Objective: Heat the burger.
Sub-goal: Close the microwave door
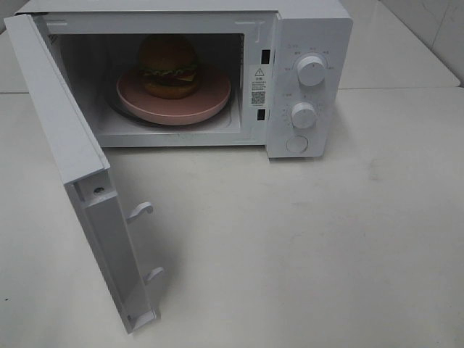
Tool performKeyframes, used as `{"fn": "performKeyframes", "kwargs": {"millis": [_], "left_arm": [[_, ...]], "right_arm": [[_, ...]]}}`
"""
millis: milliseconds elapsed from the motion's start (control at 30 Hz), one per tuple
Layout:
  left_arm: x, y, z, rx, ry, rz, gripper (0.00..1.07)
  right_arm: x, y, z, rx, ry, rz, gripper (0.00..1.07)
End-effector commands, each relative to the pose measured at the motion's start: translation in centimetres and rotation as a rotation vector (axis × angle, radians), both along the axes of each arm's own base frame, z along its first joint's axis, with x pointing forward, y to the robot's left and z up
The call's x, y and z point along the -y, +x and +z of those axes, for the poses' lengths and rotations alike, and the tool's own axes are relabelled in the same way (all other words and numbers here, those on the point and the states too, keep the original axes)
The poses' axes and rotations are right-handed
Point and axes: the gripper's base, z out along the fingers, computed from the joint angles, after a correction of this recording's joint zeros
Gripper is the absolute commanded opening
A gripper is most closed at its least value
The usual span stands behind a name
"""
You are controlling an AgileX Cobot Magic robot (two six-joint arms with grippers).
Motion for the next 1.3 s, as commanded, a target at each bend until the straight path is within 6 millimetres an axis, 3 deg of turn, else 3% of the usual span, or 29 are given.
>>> {"fn": "performKeyframes", "kwargs": {"millis": [33,367,1067,1300], "left_arm": [[0.1,-0.2,0.0,0.022,-0.01,-0.006,1.0],[0.1,-0.2,0.0,0.022,-0.01,-0.006,1.0],[0.1,-0.2,0.0,0.022,-0.01,-0.006,1.0],[0.1,-0.2,0.0,0.021,-0.011,-0.006,1.0]], "right_arm": [[1.4,-1.0,-0.3,0.023,0.009,-0.083,0.76],[3.8,-4.5,-1.7,0.151,0.083,-0.296,0.76],[4.3,-9.7,-2.4,0.552,0.24,-0.441,0.76],[4.3,-9.8,-2.4,0.558,0.239,-0.438,0.76]]}}
